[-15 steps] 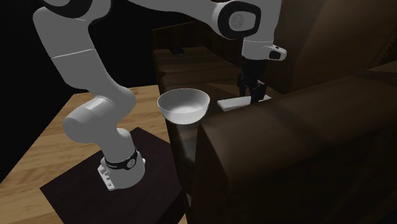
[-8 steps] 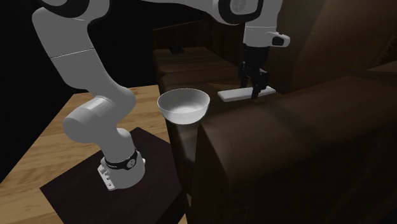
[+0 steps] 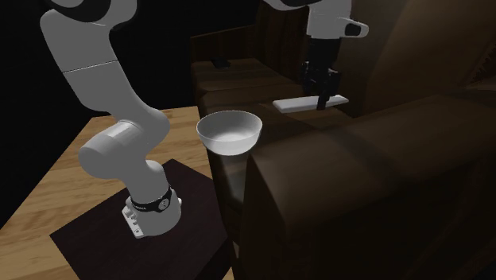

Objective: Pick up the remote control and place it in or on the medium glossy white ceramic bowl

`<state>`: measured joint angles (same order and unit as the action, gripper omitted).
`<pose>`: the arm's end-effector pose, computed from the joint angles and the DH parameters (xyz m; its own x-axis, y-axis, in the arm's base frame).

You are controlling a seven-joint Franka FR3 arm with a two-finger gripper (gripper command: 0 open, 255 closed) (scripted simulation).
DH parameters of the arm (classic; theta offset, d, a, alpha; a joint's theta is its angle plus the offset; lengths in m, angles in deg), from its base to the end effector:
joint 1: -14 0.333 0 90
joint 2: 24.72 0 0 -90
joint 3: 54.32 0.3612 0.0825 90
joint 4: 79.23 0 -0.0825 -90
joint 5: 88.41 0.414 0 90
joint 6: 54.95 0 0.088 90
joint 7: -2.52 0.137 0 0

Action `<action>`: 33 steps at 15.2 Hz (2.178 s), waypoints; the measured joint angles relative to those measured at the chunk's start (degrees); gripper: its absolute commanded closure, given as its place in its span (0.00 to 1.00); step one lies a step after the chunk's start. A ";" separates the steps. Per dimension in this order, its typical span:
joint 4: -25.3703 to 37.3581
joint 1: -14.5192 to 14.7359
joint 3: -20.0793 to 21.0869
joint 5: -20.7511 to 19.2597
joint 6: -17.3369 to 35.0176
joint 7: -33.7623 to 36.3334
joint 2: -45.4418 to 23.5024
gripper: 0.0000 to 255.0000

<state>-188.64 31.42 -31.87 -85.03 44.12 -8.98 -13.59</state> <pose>0.3900 0.3544 0.5810 0.6367 0.7711 -0.0033 0.7710 -0.6366 0.0152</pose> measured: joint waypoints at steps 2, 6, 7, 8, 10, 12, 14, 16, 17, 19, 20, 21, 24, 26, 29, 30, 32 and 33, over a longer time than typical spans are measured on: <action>1.52 -0.06 -0.09 -0.02 -1.54 -0.05 0.02 1.00; 4.80 -0.10 -0.08 -0.20 -4.42 0.13 -0.40 1.00; 3.90 -0.10 -0.32 0.19 -4.63 -0.20 0.74 1.00; 2.36 -0.13 -0.77 0.74 -4.80 -0.84 2.52 1.00; -1.48 0.15 -1.55 2.08 -5.30 -1.79 7.03 1.00; -5.90 0.36 -2.95 3.19 -5.58 -3.49 11.87 1.00; -9.59 0.71 -4.32 3.98 -6.48 -4.95 16.50 1.00; -13.41 1.32 -5.18 4.77 -7.17 -5.69 21.02 1.00; -14.63 1.57 -5.83 4.95 -8.15 -6.21 23.23 1.00; -18.18 2.10 -7.24 5.22 -9.51 -7.40 28.00 1.00; -19.74 2.36 -7.92 5.26 -10.35 -7.92 30.34 1.00; -21.50 2.70 -8.70 5.26 -11.42 -8.47 33.10 1.00; -25.03 3.52 -10.20 5.17 -14.31 -9.33 39.43 1.00; -26.55 3.69 -10.53 5.13 -14.30 -9.62 40.87 1.00; -29.52 3.90 -10.45 5.36 -12.64 -9.81 42.14 1.00; -30.41 3.97 -10.43 5.42 -12.14 -9.88 42.52 1.00; -31.91 4.04 -10.21 5.60 -10.84 -9.90 42.73 1.00; -32.89 4.10 -10.12 5.70 -10.11 -9.95 42.97 1.00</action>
<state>-221.53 35.51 -41.99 -79.33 34.01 -18.93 29.38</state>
